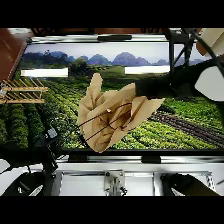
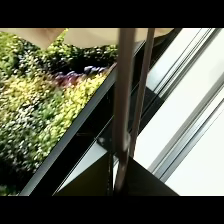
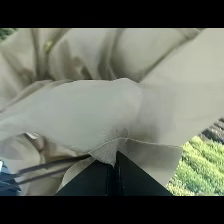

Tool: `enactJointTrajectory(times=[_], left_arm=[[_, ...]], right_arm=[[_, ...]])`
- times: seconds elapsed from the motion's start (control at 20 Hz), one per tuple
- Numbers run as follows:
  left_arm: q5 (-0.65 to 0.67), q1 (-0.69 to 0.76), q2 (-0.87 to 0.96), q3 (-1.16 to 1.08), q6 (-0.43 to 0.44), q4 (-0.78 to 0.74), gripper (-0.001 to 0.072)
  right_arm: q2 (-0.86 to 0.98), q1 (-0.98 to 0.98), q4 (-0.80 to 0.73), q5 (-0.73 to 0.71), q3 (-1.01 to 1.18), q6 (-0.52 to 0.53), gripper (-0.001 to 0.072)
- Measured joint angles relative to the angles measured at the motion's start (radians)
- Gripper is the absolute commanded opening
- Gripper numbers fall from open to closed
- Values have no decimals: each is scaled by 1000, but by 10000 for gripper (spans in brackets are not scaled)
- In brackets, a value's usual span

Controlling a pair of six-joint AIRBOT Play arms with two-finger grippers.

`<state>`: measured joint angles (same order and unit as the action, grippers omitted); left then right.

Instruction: Fold the shirts.

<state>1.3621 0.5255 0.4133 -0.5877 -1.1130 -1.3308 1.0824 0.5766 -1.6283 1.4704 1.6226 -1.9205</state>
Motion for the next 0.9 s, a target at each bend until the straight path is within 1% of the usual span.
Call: enactJointTrajectory(times=[0.2,0.5,0.6,0.75,0.9], left_arm=[[-81,74,64,4,-1,16,39],[-222,166,179,5,-102,23,39],[-241,179,200,5,-134,24,39],[-210,187,189,3,-162,20,39],[-81,190,151,3,-176,5,39]], right_arm=[[-37,69,35,-36,0,50,58],[-51,256,48,-52,0,62,59],[-53,310,42,-50,0,52,58],[-54,360,-11,-11,0,27,58],[-67,379,-65,10,0,16,59]])
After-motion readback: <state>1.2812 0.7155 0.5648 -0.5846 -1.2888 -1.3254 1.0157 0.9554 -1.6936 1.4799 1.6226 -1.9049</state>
